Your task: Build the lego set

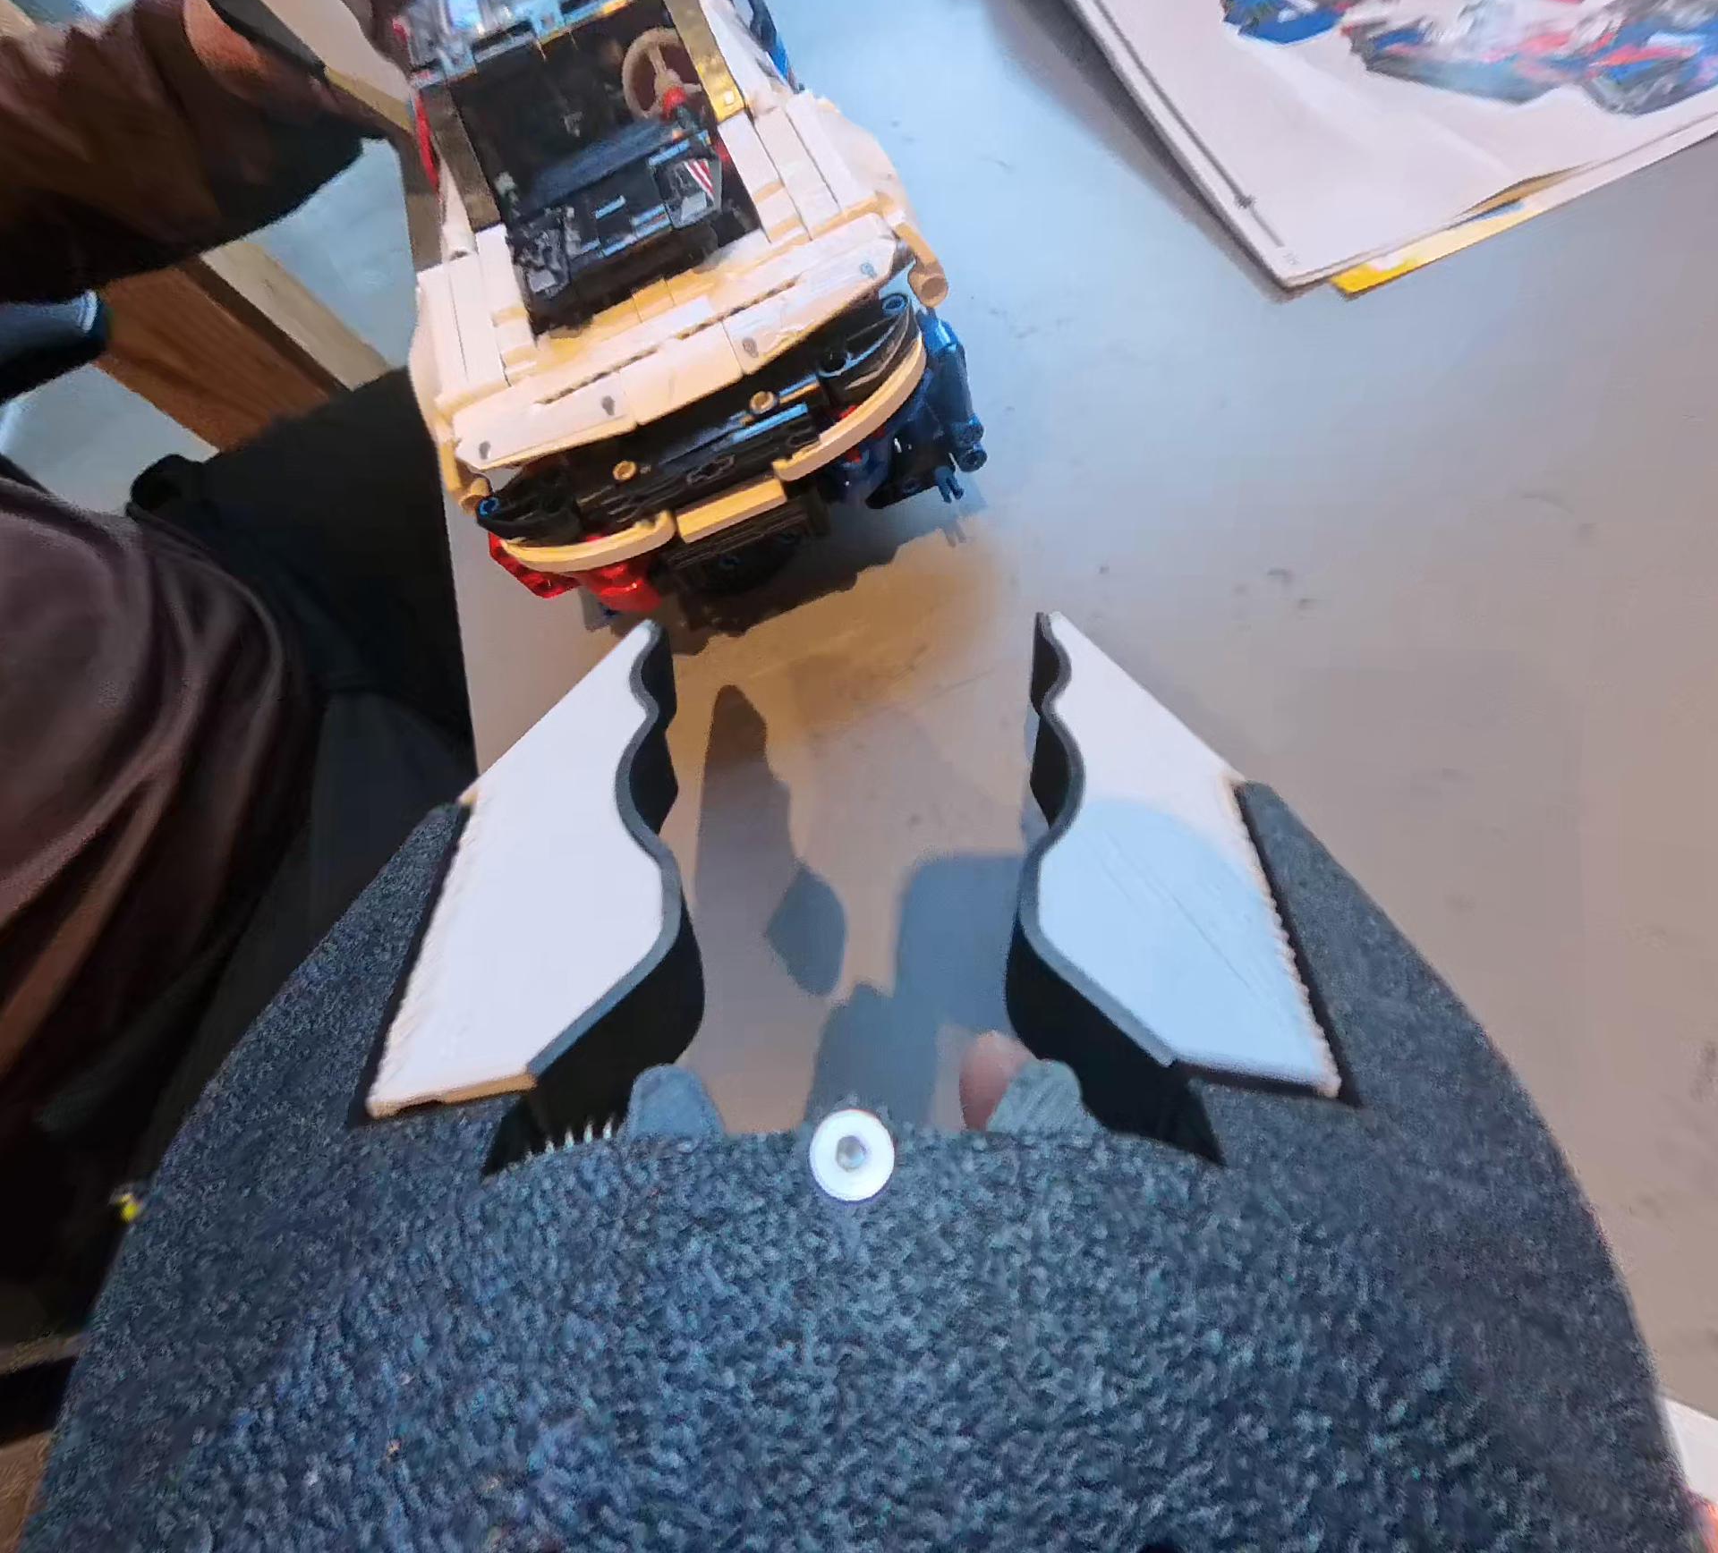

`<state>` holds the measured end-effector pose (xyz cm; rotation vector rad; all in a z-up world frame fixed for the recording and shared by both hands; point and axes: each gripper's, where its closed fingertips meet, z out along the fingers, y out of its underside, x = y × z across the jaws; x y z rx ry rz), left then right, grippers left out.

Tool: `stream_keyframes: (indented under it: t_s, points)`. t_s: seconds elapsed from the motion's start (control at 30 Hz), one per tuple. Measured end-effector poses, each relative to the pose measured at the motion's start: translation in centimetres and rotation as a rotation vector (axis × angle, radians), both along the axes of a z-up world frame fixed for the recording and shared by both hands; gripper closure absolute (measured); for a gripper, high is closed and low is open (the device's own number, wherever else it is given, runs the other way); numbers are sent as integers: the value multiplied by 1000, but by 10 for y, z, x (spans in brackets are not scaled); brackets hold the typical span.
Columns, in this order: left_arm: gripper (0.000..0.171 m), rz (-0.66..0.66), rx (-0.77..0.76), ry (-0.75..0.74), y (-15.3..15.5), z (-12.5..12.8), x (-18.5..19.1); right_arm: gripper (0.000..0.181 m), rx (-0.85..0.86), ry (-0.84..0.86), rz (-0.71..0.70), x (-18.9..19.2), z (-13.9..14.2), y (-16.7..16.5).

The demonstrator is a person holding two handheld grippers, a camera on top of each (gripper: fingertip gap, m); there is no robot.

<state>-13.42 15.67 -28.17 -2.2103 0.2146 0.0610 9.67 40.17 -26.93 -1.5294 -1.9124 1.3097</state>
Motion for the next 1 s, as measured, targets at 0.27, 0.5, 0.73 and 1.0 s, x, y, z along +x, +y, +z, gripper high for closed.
stream_keyframes:
  t_s: [0.27, 0.5, 0.73, 1.0]
  points:
    - [107, 138, 234, 4, -8, 26, -13, 108, 5, 8, -53, -2, 1, 7]
    - [107, 76, 207, -87, -9, 22, -6, 113, -4, 11, -117, -5, 2, 17]
    - [122, 31, 262, -168, -12, 31, -2, 119, -9, 39, -140, -5, 6, 20]
    - [132, 3, 221, -287, -11, 28, -1, 121, 38, 150, -192, -7, 21, 29]
